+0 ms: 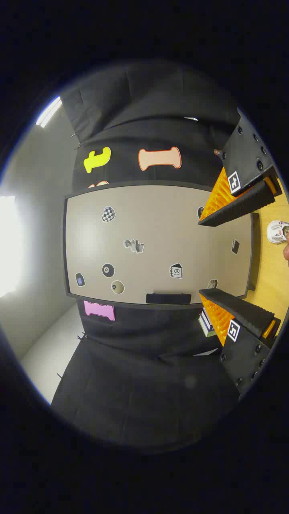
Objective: Open the shoe cabinet door, grab the shoes and put them into the shoe cabinet, then close the shoe cabinet door.
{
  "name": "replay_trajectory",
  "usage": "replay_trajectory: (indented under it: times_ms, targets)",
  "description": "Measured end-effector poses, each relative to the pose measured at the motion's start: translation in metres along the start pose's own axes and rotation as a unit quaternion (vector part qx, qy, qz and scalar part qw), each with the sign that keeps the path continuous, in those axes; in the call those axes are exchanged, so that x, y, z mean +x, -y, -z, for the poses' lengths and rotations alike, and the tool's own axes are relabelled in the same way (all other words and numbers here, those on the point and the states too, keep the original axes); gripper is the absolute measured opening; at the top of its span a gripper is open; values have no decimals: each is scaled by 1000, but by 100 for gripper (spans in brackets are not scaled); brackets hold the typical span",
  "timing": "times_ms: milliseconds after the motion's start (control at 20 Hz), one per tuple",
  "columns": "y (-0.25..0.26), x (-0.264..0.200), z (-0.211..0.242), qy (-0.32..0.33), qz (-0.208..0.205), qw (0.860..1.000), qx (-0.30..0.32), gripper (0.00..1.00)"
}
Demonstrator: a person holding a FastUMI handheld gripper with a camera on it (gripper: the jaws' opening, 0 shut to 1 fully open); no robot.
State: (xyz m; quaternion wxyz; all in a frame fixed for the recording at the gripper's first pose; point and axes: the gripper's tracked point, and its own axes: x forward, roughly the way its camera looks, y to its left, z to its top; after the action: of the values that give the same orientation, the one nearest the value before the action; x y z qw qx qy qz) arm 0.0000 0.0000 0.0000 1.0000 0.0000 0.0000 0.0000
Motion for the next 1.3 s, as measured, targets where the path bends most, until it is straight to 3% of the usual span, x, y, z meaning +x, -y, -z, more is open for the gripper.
replay_trajectory:
  times_ms: [1300]
  targets:
    - [-21,-11,-21,-3,3,1000,6,97]
